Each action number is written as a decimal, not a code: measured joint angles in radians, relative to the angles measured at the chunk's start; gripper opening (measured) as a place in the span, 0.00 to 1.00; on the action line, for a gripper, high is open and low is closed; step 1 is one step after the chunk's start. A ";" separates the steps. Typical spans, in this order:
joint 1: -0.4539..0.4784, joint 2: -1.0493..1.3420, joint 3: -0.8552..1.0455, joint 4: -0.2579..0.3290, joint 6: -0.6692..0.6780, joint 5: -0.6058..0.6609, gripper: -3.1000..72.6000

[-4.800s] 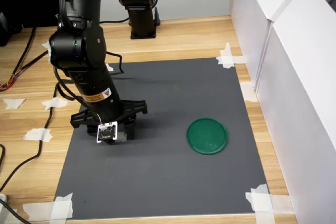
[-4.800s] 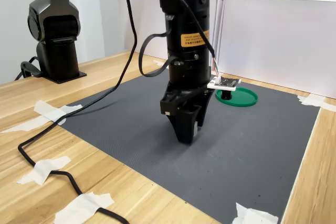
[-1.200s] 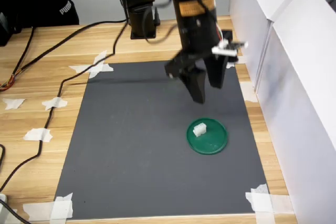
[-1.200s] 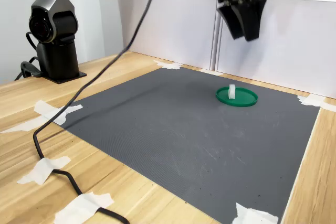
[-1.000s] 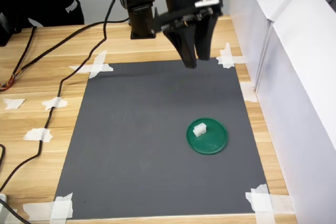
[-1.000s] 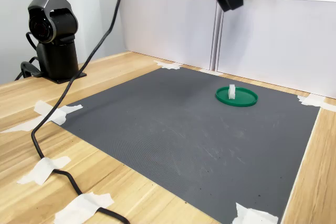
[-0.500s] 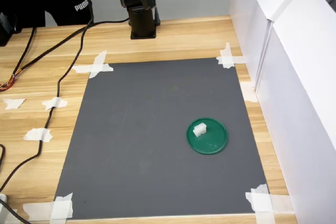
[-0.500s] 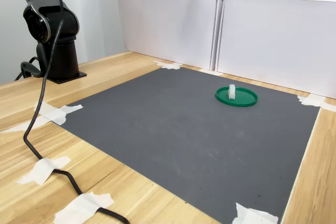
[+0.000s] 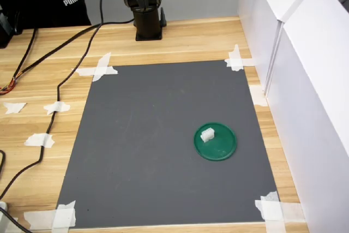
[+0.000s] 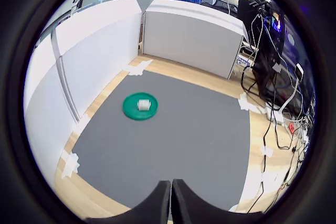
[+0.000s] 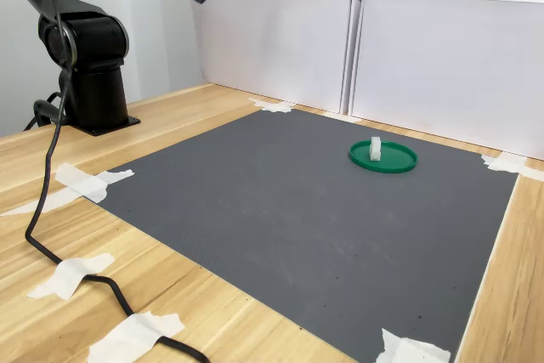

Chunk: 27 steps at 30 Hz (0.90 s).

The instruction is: Grasp a white terminal and put it on the green lid.

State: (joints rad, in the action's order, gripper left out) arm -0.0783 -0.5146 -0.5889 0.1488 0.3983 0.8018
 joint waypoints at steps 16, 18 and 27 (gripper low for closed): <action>0.000 0.358 0.230 0.033 0.000 -0.116 0.02; 0.000 0.380 0.260 0.060 0.000 -0.149 0.02; 0.000 0.483 0.346 0.148 0.000 -0.198 0.02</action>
State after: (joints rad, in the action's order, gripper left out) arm -0.0783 -0.0317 -0.2428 0.2968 0.3983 0.6033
